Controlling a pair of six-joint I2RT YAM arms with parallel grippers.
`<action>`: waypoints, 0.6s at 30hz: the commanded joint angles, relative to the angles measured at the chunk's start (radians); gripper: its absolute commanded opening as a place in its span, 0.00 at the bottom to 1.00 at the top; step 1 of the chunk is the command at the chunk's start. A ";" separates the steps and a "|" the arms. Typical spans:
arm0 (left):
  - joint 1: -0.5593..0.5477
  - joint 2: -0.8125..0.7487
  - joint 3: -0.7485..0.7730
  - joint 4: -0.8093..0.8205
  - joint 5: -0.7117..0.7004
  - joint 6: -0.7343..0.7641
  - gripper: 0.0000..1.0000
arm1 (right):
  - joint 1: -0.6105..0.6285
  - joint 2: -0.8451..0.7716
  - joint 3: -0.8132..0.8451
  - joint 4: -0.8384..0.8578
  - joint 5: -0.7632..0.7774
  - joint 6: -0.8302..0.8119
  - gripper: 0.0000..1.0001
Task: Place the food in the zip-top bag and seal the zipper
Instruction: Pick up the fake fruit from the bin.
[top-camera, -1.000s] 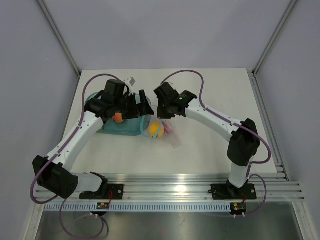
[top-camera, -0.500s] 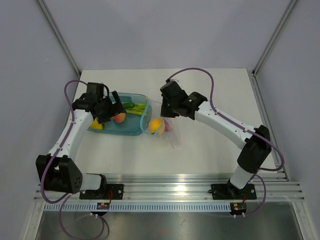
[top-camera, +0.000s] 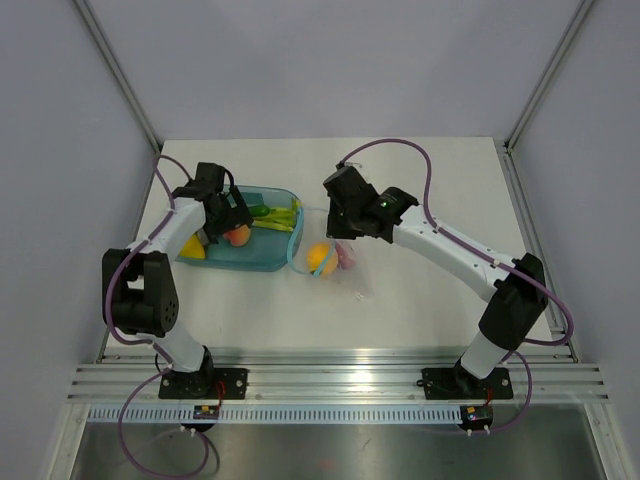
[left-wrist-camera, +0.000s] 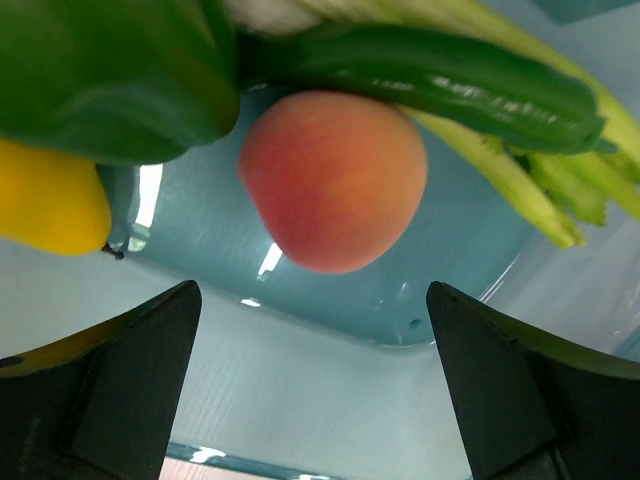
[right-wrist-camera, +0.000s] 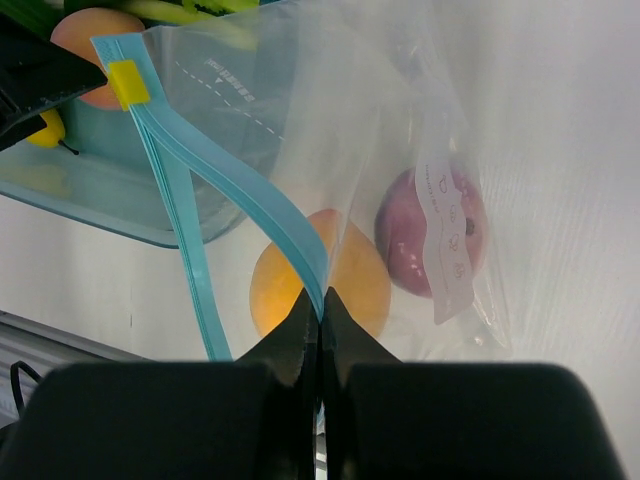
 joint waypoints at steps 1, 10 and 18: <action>0.005 -0.015 -0.002 0.125 -0.002 -0.049 0.98 | 0.000 -0.021 0.030 0.006 0.040 -0.012 0.00; 0.005 0.091 0.016 0.161 -0.054 -0.106 0.90 | 0.000 -0.014 0.036 -0.002 0.025 -0.022 0.00; 0.002 0.080 0.009 0.159 -0.063 -0.101 0.57 | 0.000 -0.001 0.045 0.000 0.020 -0.022 0.00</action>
